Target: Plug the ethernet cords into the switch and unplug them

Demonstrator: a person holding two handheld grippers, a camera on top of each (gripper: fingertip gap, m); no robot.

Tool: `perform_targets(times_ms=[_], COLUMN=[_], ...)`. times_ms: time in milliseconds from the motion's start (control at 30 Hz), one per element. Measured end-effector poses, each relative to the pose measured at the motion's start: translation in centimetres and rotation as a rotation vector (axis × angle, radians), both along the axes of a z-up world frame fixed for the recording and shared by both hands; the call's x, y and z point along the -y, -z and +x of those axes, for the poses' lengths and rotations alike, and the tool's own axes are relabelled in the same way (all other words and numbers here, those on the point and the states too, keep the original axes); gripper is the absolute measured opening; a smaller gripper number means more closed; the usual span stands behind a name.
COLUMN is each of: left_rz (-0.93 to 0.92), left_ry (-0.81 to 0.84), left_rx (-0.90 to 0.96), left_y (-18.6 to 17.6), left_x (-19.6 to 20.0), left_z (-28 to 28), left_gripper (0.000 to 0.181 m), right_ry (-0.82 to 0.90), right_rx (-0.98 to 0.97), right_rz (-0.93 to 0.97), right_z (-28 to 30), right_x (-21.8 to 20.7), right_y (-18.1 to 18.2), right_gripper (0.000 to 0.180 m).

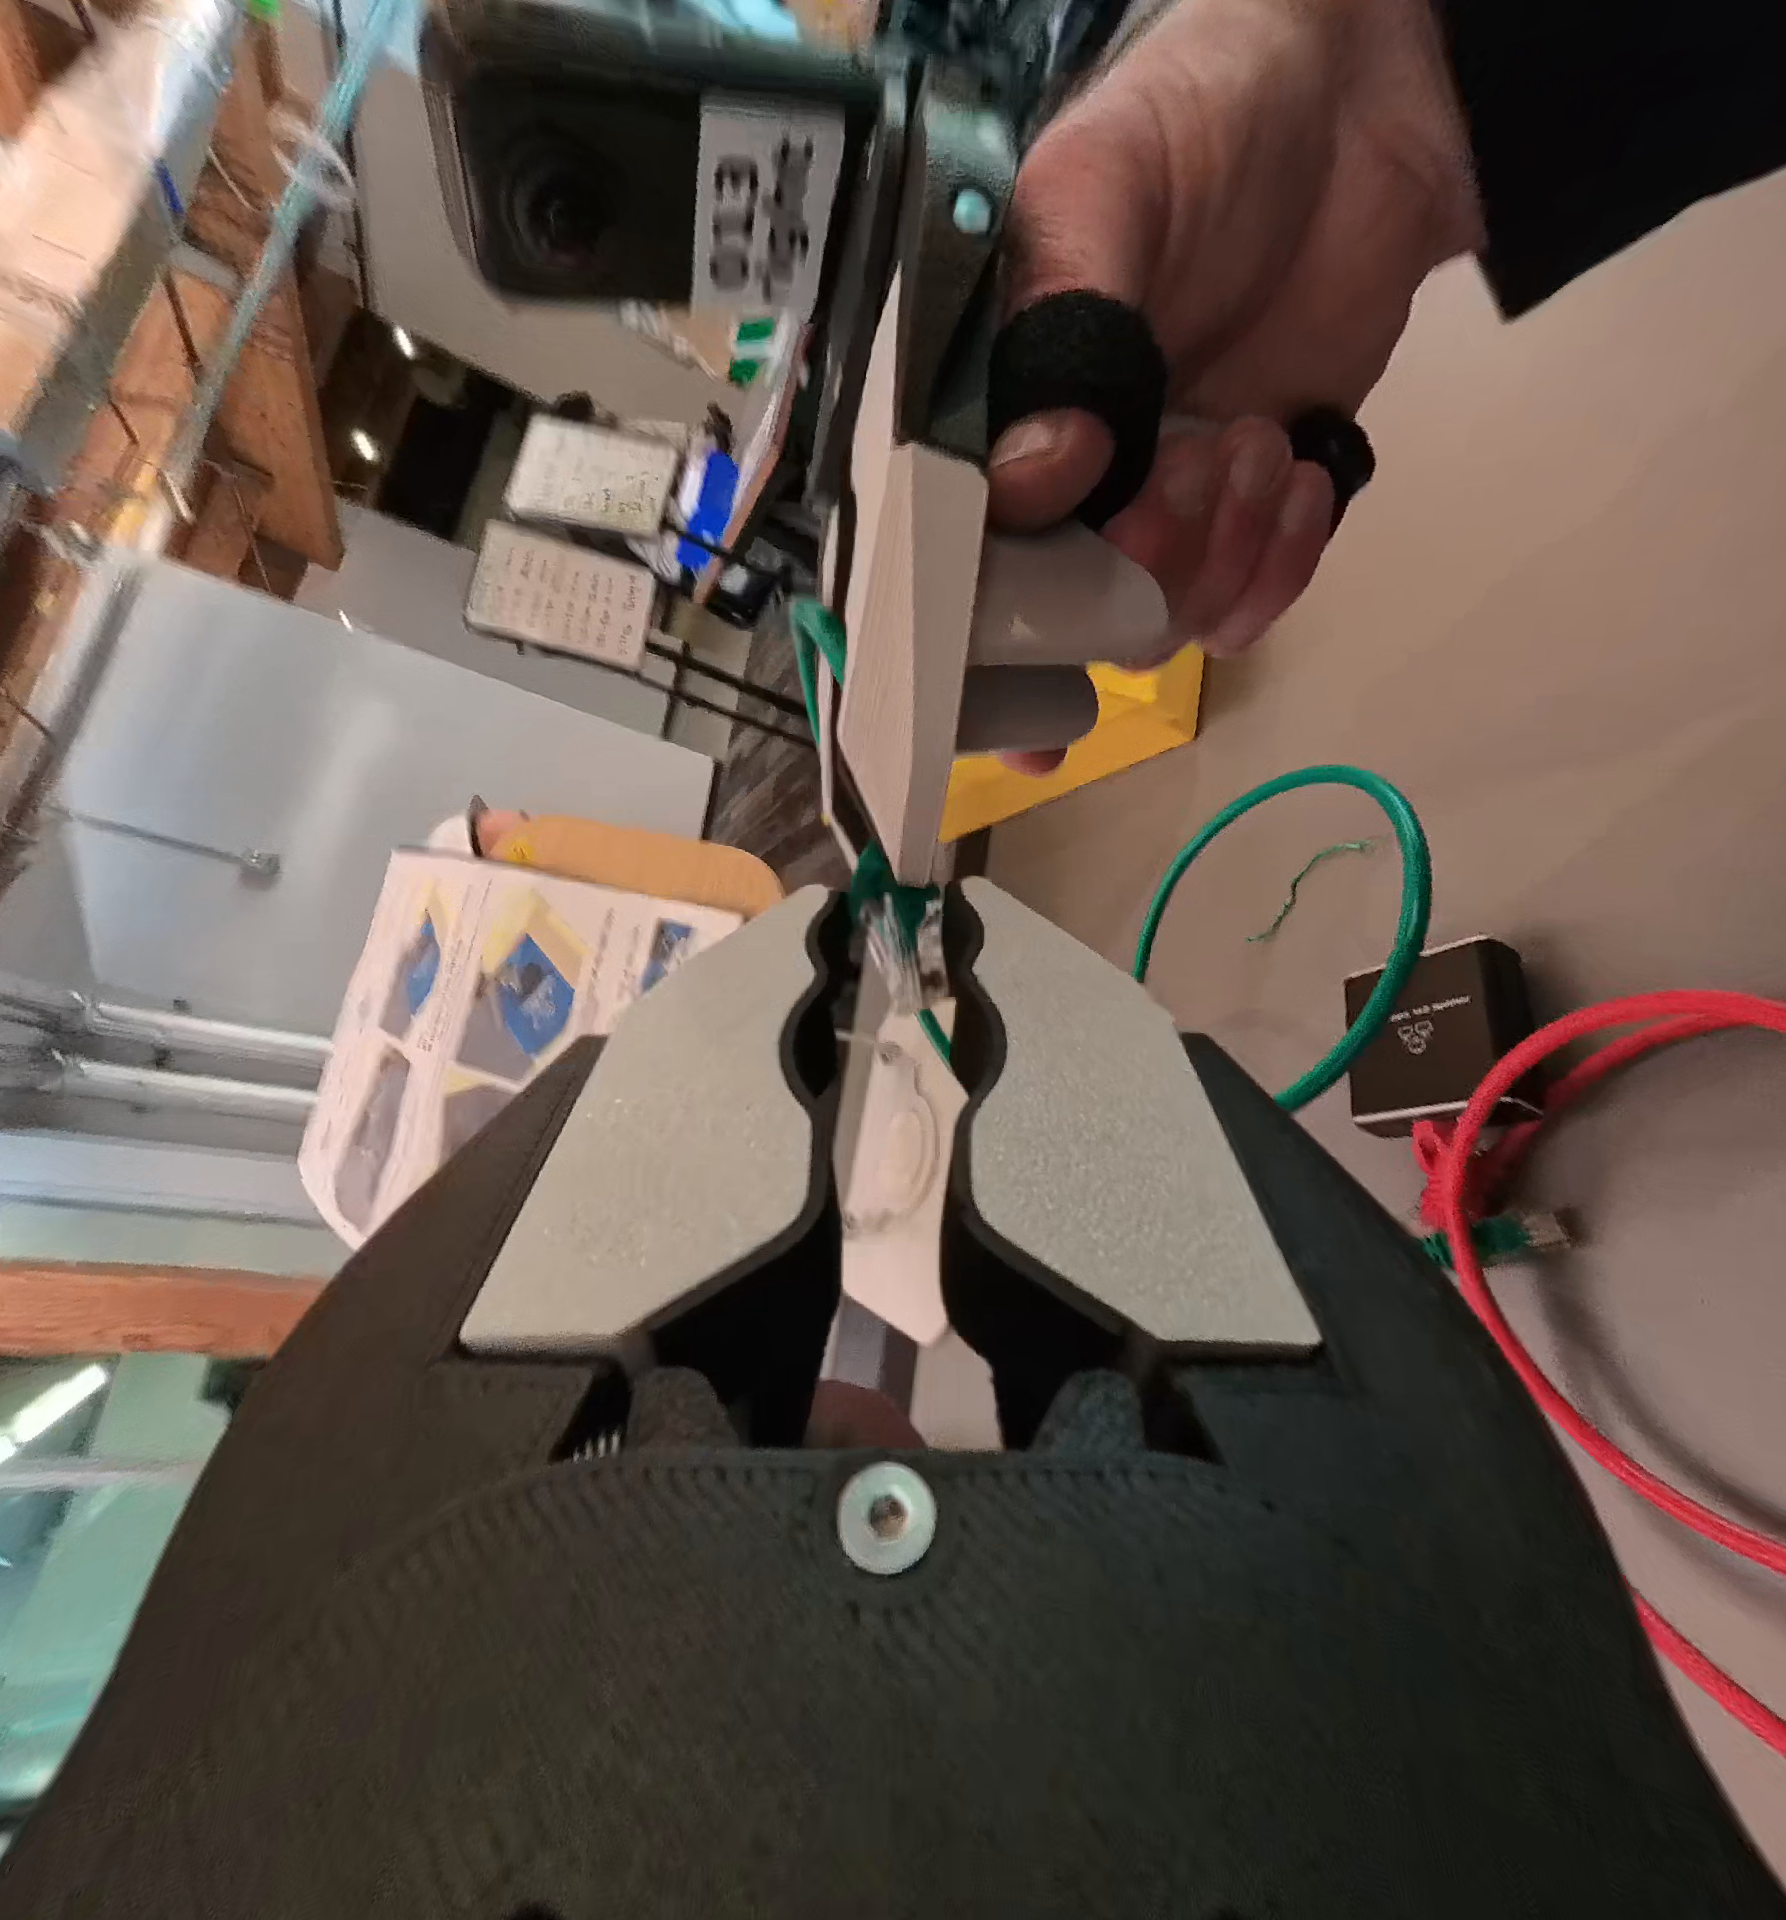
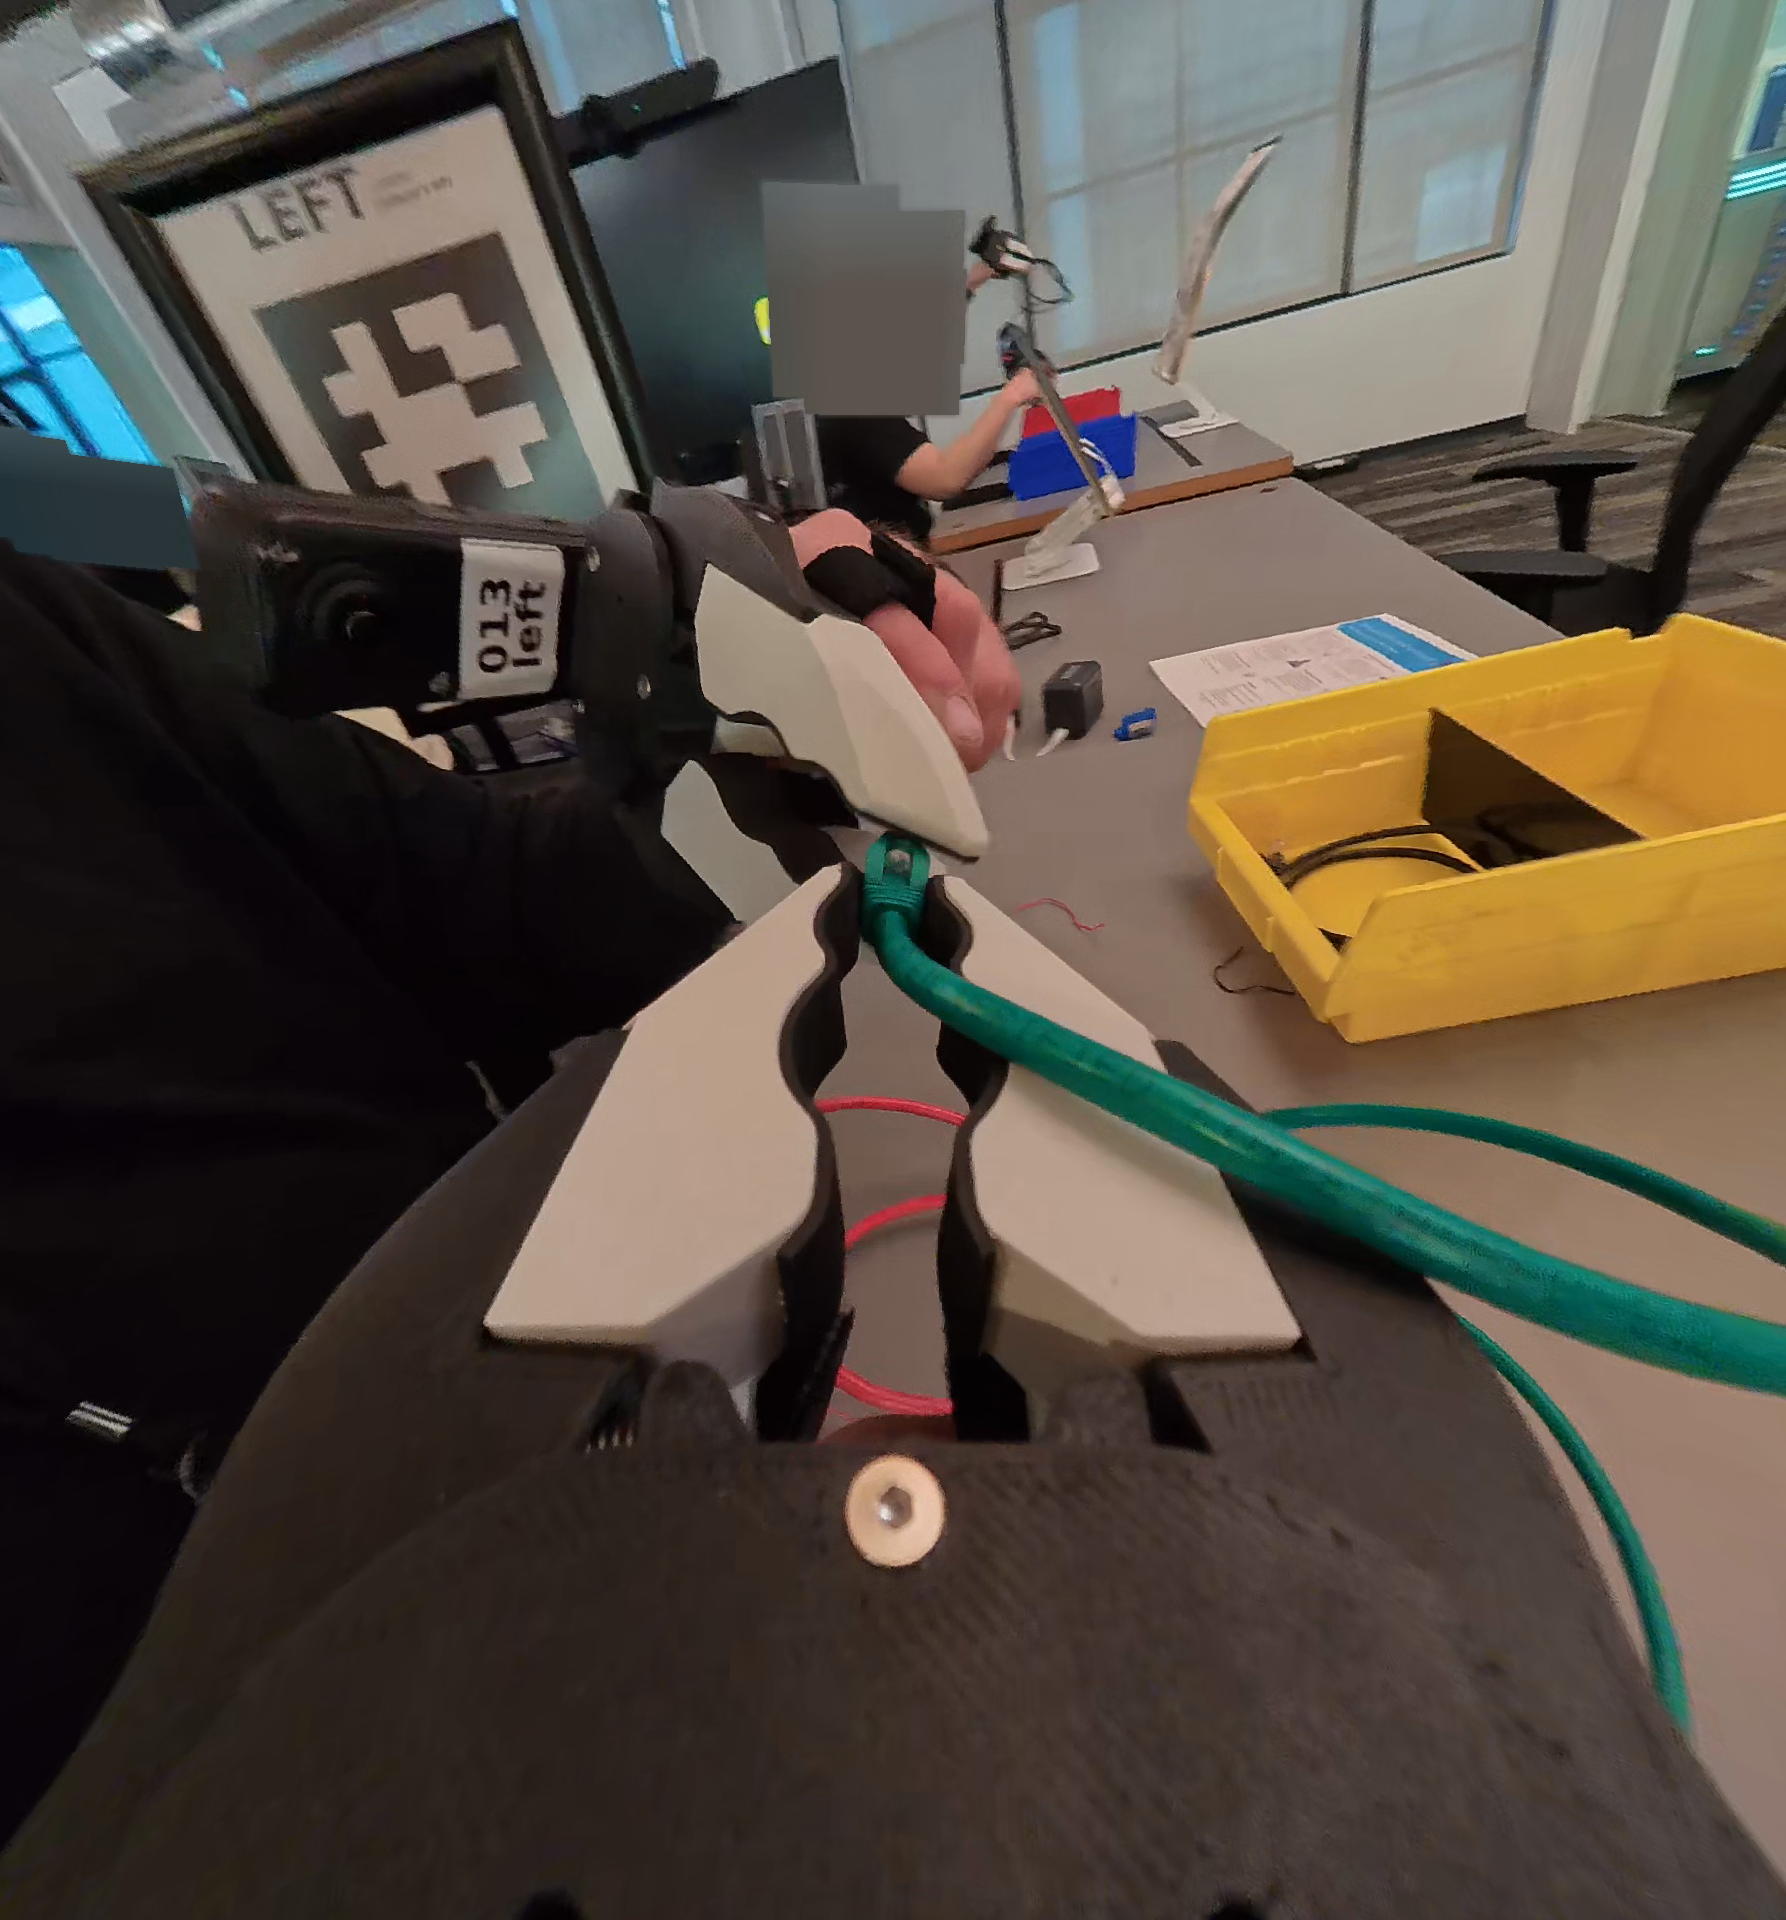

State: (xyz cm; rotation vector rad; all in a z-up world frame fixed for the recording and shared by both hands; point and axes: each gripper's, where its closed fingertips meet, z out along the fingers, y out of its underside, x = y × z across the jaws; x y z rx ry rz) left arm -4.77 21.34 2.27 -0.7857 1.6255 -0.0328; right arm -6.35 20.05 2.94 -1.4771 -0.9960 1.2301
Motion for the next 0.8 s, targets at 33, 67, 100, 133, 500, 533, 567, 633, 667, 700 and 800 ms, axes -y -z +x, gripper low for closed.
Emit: perform_targets(times_ms=[33, 67, 100, 133, 500, 533, 567, 633, 667, 700, 800], left_rz=[-0.015, -0.013, -0.038, -0.102, -0.481, -0.522, -0.555, -0.596, -0.65, -0.7, -0.763], left_ry=[-0.046, -0.082, -0.099, -0.108, -0.174, -0.18, -0.189, -0.189, -0.165, -0.146, -0.126], left_rx=[-0.014, -0.022, -0.02, -0.018, -0.26, -0.263, -0.274, -0.308, -0.322, -0.322, -0.383], left_y=[0.3, 0.4, 0.6, 0.9, 13.9, 15.1, 16.5, 18.8, 19.6, 19.9, 21.1], left_x=[-0.8, -1.6, -2.1, -2.4, -4.5, -4.7, -4.8, -4.7, -4.1, -3.6, -2.7], left_z=[-0.2, -0.4, -0.6, -0.8, 1.7, 2.2, 2.6, 3.2, 3.5, 4.0, 4.8], left_gripper=[0.037, 0.037, 0.045, 0.051, 0.074, 0.071, 0.069, 0.071, 0.07, 0.07, 0.07], right_ry=[0.023, 0.047, 0.068, 0.095, 0.339, 0.349, 0.358, 0.374, 0.379, 0.381, 0.382], right_rx=[0.014, 0.022, 0.02, 0.015, 0.012, 0.007, 0.005, 0.008, 0.012, 0.016, 0.037], right_rz=[0.006, 0.011, 0.014, 0.02, 0.142, 0.146, 0.149, 0.153, 0.155, 0.156, 0.159], right_z=[0.4, 1.0, 1.7, 2.5, 11.8, 12.4, 12.8, 13.3, 13.4, 13.4, 13.4], right_x=[-0.3, -0.6, -0.8, -1.1, -1.4, -1.3, -1.2, -1.3, -1.3, -1.4, -1.5], right_y=[0.1, 0.1, -0.1, -0.3, -3.7, -3.9, -4.0, -4.0, -3.9, -3.9, -3.5], right_gripper=[0.01, 0.009, 0.009, 0.01, 0.009, 0.01, 0.01, 0.009, 0.009, 0.01, 0.009])
